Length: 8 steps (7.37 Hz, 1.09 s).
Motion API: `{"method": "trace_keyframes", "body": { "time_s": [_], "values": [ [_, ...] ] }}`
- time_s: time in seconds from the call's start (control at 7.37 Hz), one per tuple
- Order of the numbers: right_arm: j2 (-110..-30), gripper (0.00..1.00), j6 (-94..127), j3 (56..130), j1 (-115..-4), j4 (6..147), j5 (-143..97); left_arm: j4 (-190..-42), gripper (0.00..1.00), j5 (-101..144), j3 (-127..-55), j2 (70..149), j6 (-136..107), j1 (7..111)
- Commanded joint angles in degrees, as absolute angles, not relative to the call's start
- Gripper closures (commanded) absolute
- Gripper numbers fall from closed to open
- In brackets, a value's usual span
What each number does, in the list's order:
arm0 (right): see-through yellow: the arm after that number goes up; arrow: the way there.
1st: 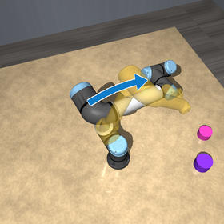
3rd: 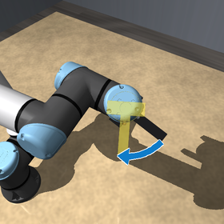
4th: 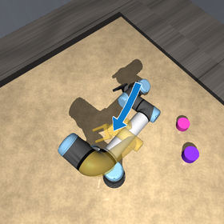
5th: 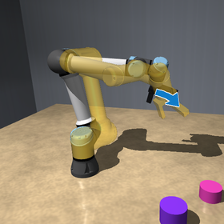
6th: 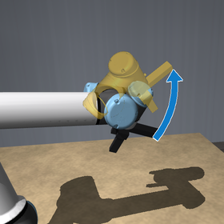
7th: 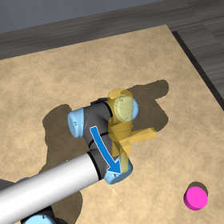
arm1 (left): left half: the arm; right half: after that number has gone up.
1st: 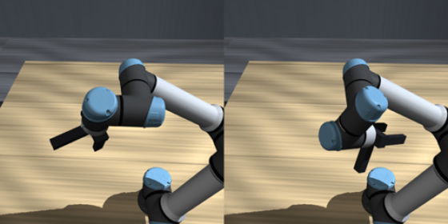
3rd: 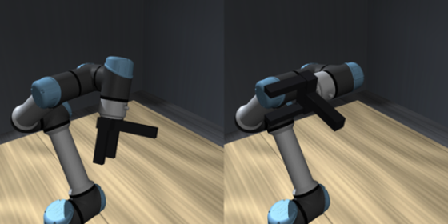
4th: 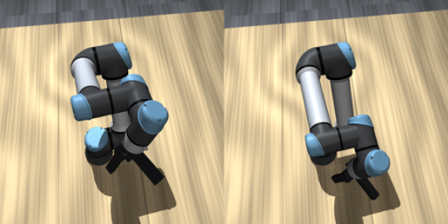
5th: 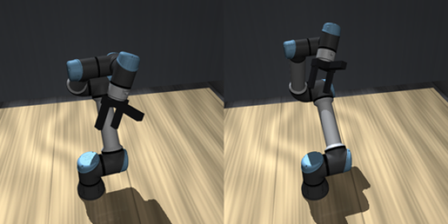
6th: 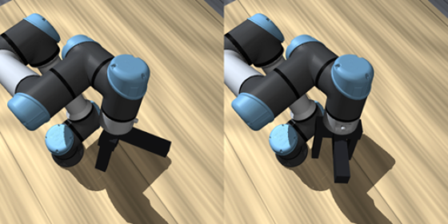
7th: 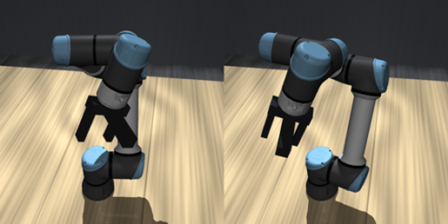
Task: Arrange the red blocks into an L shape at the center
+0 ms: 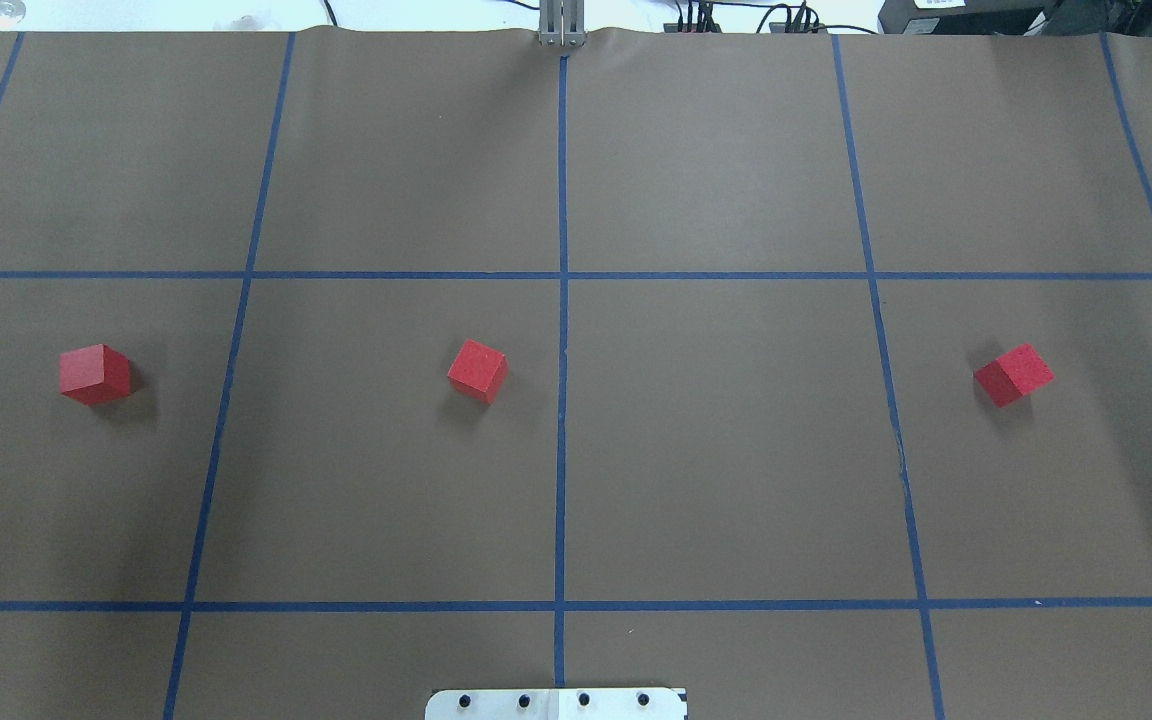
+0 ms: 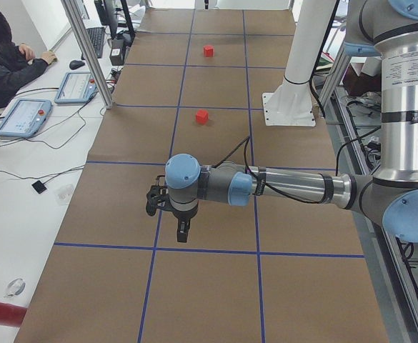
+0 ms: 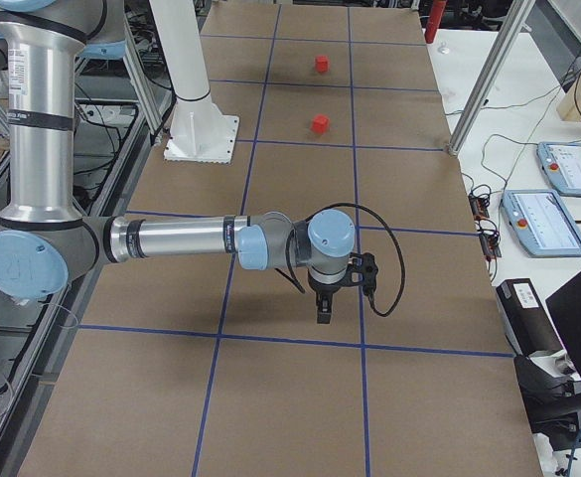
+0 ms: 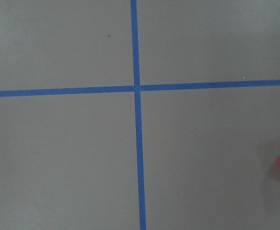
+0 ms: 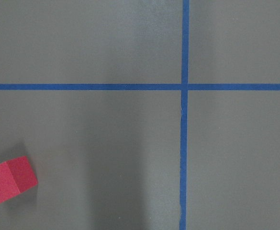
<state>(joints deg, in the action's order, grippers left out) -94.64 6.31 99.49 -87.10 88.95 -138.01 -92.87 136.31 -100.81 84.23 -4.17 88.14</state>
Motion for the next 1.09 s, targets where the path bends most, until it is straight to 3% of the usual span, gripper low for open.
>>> {"method": "trace_keyframes", "body": {
  "time_s": [0.0, 0.54, 0.68, 0.95],
  "values": [
    [-94.7, 0.01, 6.3, 99.6, -87.1, 88.9, -137.8, -92.9, 0.0, 136.4, -100.5, 84.3, -4.6, 88.2],
    [-94.7, 0.01, 6.3, 99.8, -87.1, 88.8, -138.1, -95.7, 0.0, 136.8, -101.4, 91.5, -6.1, 87.5],
    [-94.6, 0.01, 6.3, 99.8, -87.1, 88.8, -138.1, -95.5, 0.0, 136.8, -101.4, 96.7, -8.4, 85.9],
    [-93.6, 0.01, 6.3, 99.8, -87.1, 88.8, -138.1, -95.7, 0.0, 136.5, -103.5, 99.9, -21.8, 77.7]
  ]
}}
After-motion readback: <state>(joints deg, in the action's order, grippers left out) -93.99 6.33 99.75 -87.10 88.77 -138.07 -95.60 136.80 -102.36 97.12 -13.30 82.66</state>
